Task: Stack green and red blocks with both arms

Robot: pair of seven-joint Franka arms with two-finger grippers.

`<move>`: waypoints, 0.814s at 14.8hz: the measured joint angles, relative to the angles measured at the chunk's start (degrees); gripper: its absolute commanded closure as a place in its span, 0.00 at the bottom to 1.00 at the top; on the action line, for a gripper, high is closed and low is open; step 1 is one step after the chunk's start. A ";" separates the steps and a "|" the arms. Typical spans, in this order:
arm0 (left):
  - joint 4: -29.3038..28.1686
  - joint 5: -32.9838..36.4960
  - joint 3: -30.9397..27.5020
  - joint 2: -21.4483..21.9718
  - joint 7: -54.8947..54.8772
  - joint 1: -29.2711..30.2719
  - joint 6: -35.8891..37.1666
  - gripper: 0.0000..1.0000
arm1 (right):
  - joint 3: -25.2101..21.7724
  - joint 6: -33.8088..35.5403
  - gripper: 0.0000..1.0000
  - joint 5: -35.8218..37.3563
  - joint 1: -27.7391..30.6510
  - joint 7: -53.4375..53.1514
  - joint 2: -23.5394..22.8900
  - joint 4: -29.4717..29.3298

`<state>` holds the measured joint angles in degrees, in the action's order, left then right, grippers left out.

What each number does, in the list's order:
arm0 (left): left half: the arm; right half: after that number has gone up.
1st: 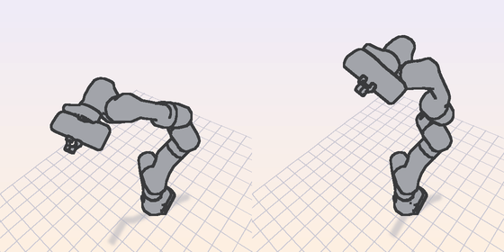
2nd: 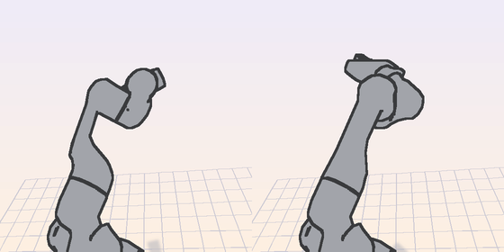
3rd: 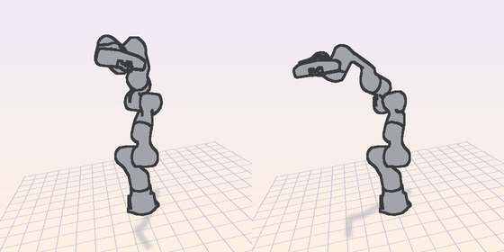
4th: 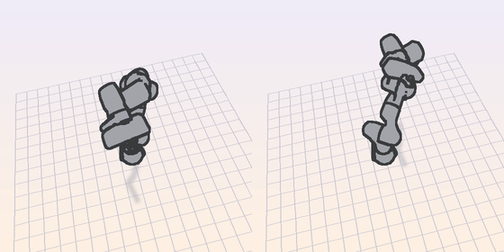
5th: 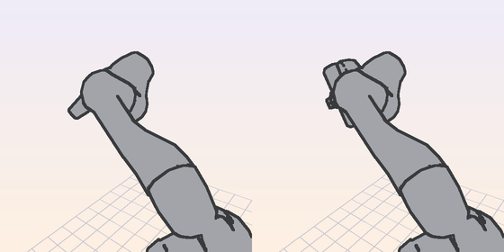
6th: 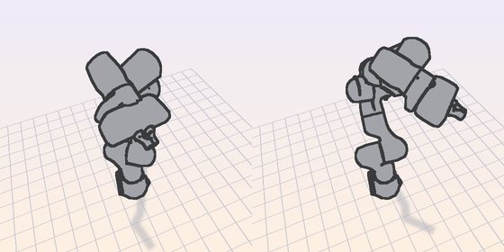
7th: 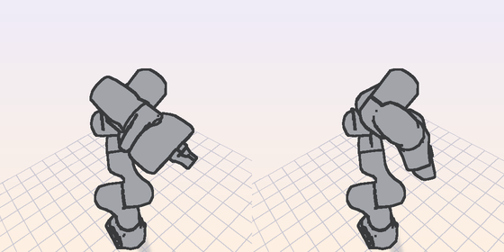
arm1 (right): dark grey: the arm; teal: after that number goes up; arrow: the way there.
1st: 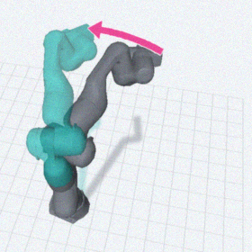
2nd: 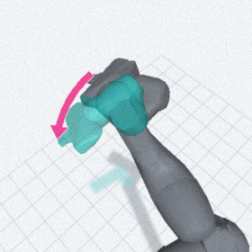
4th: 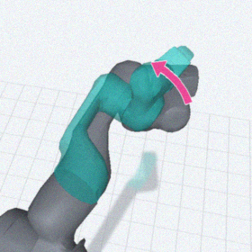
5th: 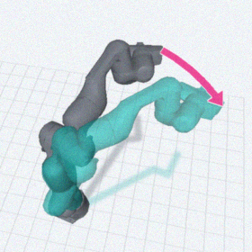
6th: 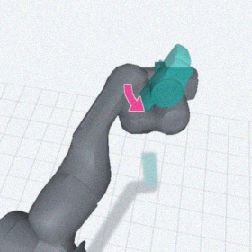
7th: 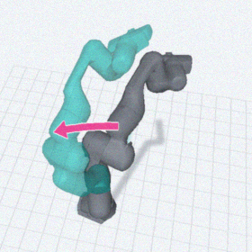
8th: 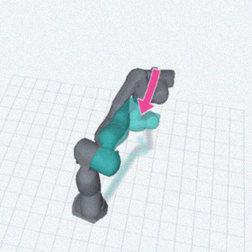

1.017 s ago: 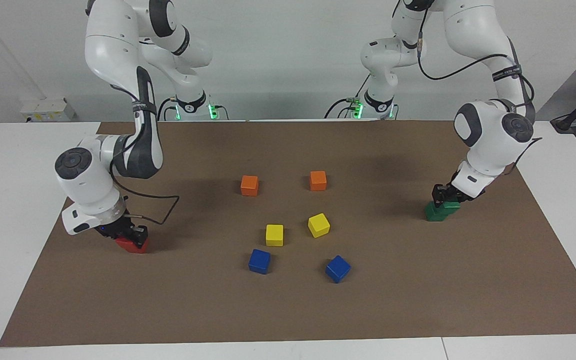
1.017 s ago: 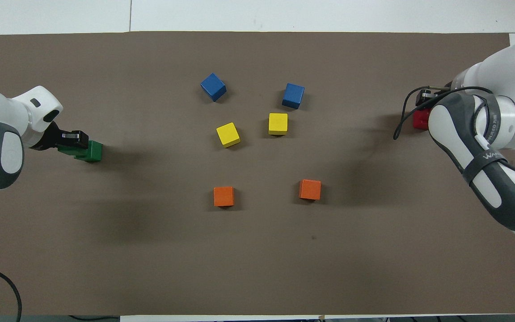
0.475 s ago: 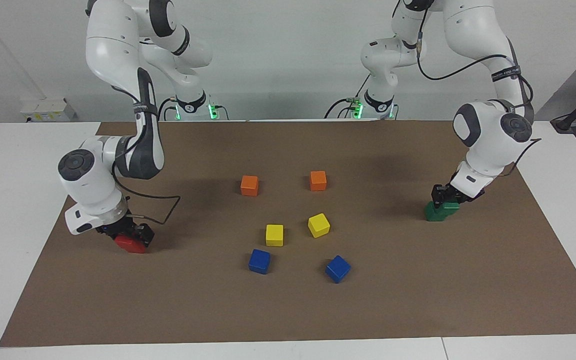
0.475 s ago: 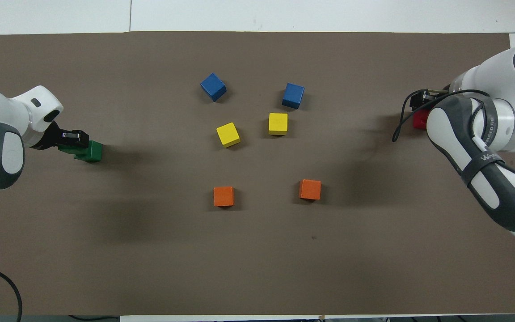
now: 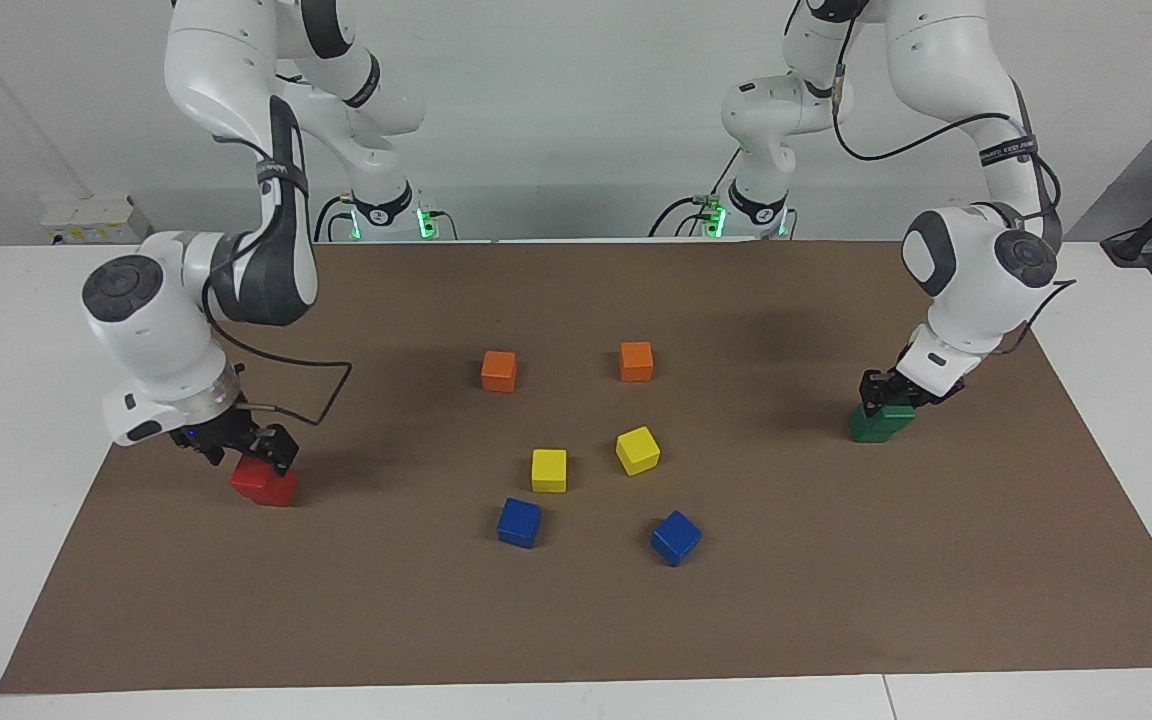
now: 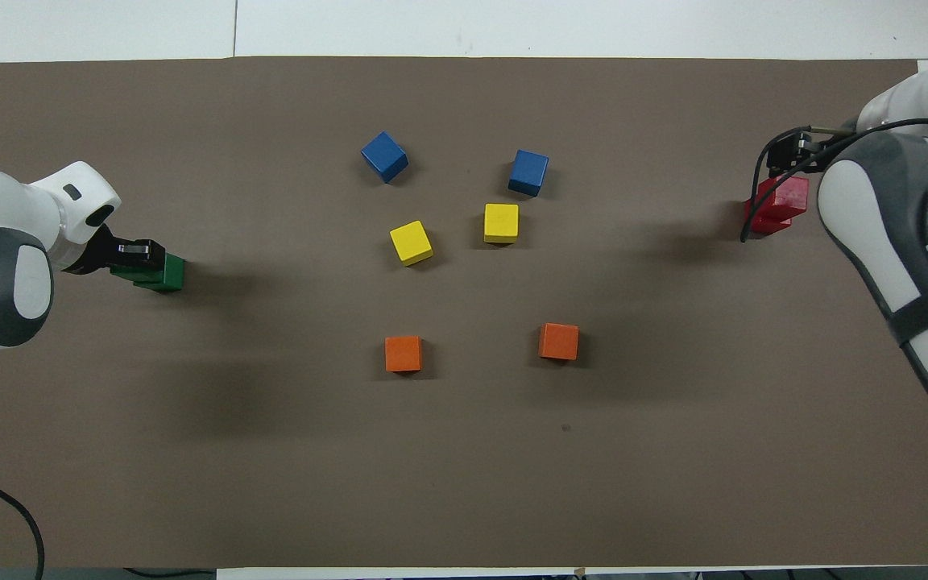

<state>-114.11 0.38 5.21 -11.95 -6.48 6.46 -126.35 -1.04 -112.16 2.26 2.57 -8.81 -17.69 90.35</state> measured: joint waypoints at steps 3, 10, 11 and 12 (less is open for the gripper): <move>-0.86 -0.01 0.07 0.00 -0.44 -0.02 -1.19 0.00 | 1.15 7.80 0.00 -0.02 -0.01 0.02 6.30 -0.64; -1.92 -0.01 -0.29 0.51 -2.64 0.17 -1.08 0.00 | 2.21 23.22 0.00 -0.02 -0.04 8.12 13.14 -0.52; -0.47 -0.02 -0.23 1.15 -2.67 0.17 1.33 0.00 | 2.21 24.44 0.00 -0.03 -0.04 8.22 13.30 -0.51; 1.77 -0.02 -0.14 1.97 -2.68 0.15 4.68 0.00 | 2.22 24.97 0.00 -0.07 -0.04 8.24 13.36 -0.50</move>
<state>-112.35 0.36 5.07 -9.98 -9.15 6.62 -121.67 1.17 -87.20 2.19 2.53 -0.57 -4.32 89.85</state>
